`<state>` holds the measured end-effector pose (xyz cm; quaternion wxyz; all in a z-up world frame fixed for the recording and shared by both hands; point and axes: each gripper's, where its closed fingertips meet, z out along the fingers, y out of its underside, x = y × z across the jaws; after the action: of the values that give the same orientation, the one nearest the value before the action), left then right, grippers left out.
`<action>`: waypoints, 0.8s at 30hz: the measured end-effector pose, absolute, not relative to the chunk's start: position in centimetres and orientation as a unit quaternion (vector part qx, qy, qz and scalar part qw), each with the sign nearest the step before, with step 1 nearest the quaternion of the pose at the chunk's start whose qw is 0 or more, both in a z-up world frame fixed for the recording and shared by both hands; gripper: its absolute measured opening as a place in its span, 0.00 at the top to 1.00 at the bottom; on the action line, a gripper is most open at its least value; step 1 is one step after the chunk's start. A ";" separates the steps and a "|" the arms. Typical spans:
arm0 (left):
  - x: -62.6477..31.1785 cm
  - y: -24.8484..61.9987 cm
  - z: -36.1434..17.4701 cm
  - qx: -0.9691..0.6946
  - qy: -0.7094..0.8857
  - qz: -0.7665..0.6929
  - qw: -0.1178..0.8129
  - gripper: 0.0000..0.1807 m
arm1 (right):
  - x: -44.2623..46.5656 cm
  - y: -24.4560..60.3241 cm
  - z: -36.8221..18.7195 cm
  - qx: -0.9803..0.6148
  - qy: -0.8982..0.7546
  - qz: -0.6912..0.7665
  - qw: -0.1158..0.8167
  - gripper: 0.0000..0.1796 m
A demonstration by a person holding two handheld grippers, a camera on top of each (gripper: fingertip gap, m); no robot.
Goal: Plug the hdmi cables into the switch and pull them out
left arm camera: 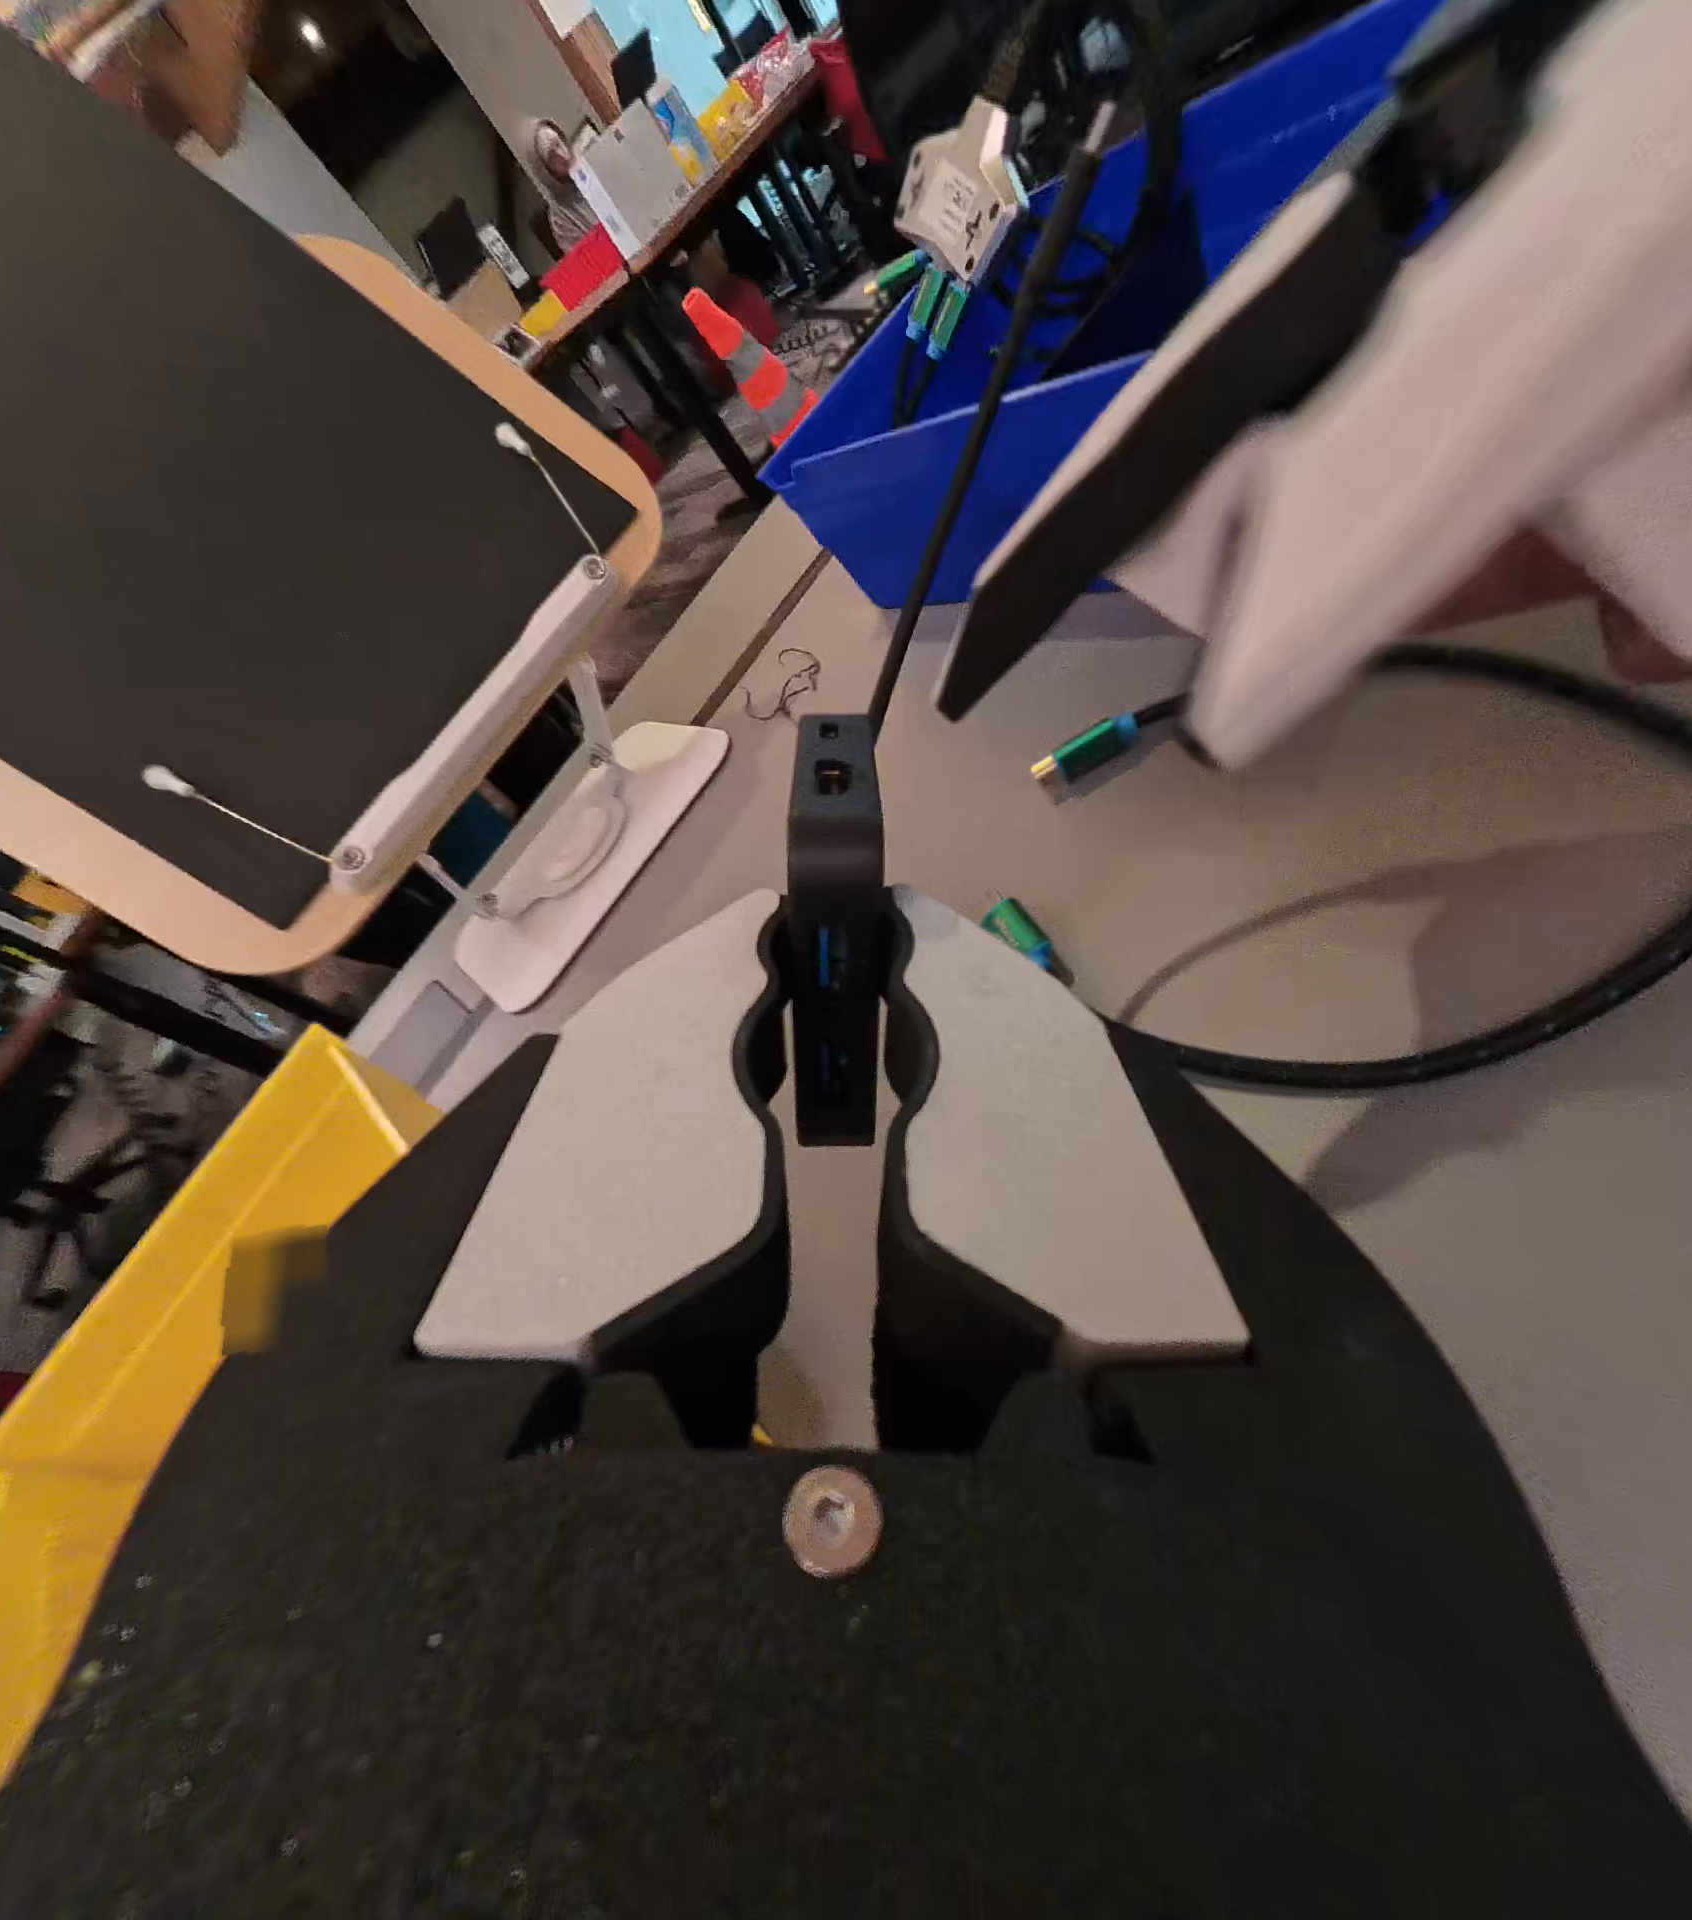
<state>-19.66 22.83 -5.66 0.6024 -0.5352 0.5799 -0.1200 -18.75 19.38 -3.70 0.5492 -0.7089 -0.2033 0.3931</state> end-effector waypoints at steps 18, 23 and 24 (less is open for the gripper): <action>-18.3 20.6 -6.4 -0.459 0.599 -0.019 0.656 0.92 | -18.9 20.4 -6.3 -0.761 -0.185 0.277 0.556 0.64; -17.9 20.5 -6.8 -0.457 0.602 -0.003 0.655 0.90 | -19.7 20.4 -7.2 -0.767 -0.164 0.322 0.530 0.64; -17.9 20.5 -6.8 -0.459 0.603 -0.003 0.653 0.91 | -19.6 20.4 -7.2 -0.767 -0.164 0.321 0.531 0.64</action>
<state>-17.86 20.51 -6.80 0.6530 -0.4589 0.6025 -0.0027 -19.56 20.40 -7.20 0.5312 -0.7667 -0.1639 0.3211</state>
